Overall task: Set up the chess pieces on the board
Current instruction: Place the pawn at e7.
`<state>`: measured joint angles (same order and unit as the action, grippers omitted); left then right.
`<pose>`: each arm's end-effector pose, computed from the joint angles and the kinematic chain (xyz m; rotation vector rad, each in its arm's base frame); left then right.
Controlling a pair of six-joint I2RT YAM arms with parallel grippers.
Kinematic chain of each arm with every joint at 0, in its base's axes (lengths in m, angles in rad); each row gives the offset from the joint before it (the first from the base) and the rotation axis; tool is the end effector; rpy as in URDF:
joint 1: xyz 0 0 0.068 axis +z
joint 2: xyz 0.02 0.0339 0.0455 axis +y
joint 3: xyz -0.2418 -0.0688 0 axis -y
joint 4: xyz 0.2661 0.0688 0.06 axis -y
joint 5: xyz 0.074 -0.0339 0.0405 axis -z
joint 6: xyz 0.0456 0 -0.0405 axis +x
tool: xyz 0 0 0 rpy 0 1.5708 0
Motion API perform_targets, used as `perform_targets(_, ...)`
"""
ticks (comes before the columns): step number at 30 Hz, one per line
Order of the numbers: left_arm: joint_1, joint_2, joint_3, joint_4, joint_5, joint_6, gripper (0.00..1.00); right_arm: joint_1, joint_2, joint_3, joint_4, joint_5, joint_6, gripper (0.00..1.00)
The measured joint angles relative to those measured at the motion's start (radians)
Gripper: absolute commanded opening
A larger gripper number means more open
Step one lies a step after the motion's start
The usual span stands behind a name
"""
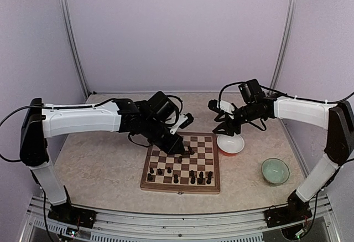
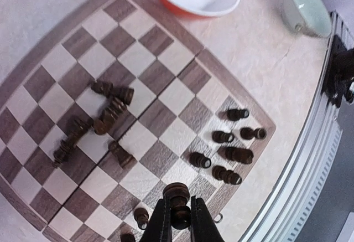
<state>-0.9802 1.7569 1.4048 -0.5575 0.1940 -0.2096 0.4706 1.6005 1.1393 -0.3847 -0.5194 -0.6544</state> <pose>0.2200 -0.3439 0.2220 1.0612 2.3848 -0.7120 0.3173 0.1868 0.2055 -1.4387 1.8426 0.5345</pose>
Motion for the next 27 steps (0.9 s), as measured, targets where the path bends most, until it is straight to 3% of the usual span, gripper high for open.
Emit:
perform_targets(10, -0.053, 0.141, 0.060, -0.191, -0.027, 0.040, 0.09, 0.000, 0.000, -0.002, 0.000, 0.011, -0.015, 0.57)
perform_targets(27, -0.059, 0.241, 0.148, -0.276, -0.051, 0.079, 0.10, 0.000, 0.000, -0.004, 0.000, 0.008, -0.028, 0.57)
